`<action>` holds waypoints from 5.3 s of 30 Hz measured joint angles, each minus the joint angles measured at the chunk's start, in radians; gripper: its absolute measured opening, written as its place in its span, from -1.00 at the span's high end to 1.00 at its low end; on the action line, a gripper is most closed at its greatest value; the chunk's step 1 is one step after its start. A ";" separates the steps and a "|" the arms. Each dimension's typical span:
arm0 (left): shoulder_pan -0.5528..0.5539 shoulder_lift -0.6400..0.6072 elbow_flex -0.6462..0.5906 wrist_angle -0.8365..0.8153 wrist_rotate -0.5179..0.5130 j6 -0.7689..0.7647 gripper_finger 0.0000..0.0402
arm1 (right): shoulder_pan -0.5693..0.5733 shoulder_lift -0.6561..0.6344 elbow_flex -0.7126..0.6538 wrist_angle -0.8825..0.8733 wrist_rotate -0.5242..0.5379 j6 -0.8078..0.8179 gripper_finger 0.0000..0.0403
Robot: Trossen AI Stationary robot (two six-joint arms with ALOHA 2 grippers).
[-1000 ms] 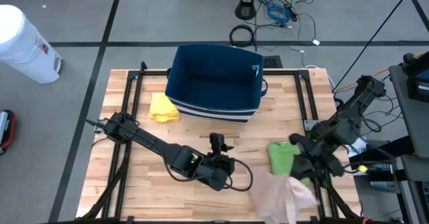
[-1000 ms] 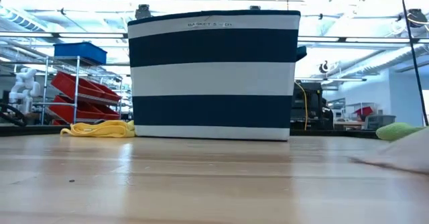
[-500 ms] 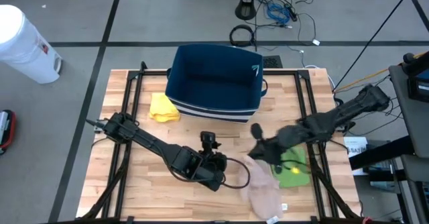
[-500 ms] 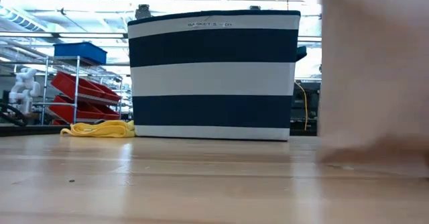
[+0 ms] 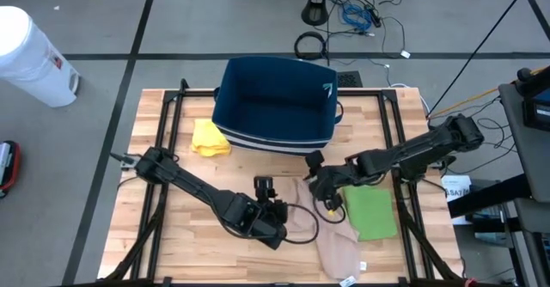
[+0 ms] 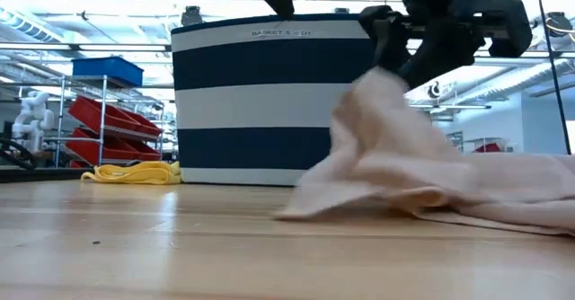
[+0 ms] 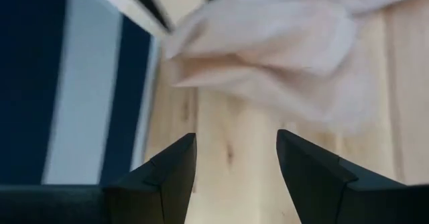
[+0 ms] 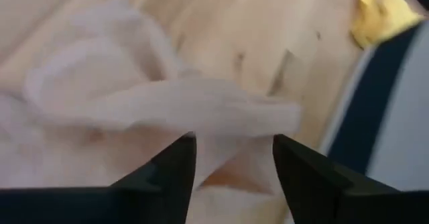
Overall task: Fold towel
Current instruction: Fold the light pink towel
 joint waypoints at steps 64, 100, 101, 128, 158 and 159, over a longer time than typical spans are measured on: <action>-0.046 0.162 -0.359 0.482 0.083 -0.041 0.06 | 0.030 0.261 -0.001 0.475 -0.187 0.182 0.09; -0.018 0.165 -0.375 0.465 0.063 -0.023 0.98 | -0.133 0.402 0.000 0.615 -0.334 0.105 0.12; -0.018 0.165 -0.375 0.462 0.062 -0.025 0.99 | -0.139 0.402 0.000 0.603 -0.347 0.108 0.15; -0.021 0.166 -0.375 0.349 0.004 -0.067 1.00 | -0.061 0.196 -0.001 0.394 -0.529 0.095 1.00; -0.026 0.167 -0.376 0.348 -0.048 -0.071 1.00 | -0.124 0.398 -0.001 0.596 -0.657 0.032 1.00; -0.026 0.167 -0.376 0.348 -0.048 -0.071 1.00 | -0.124 0.397 -0.001 0.600 -0.657 0.025 1.00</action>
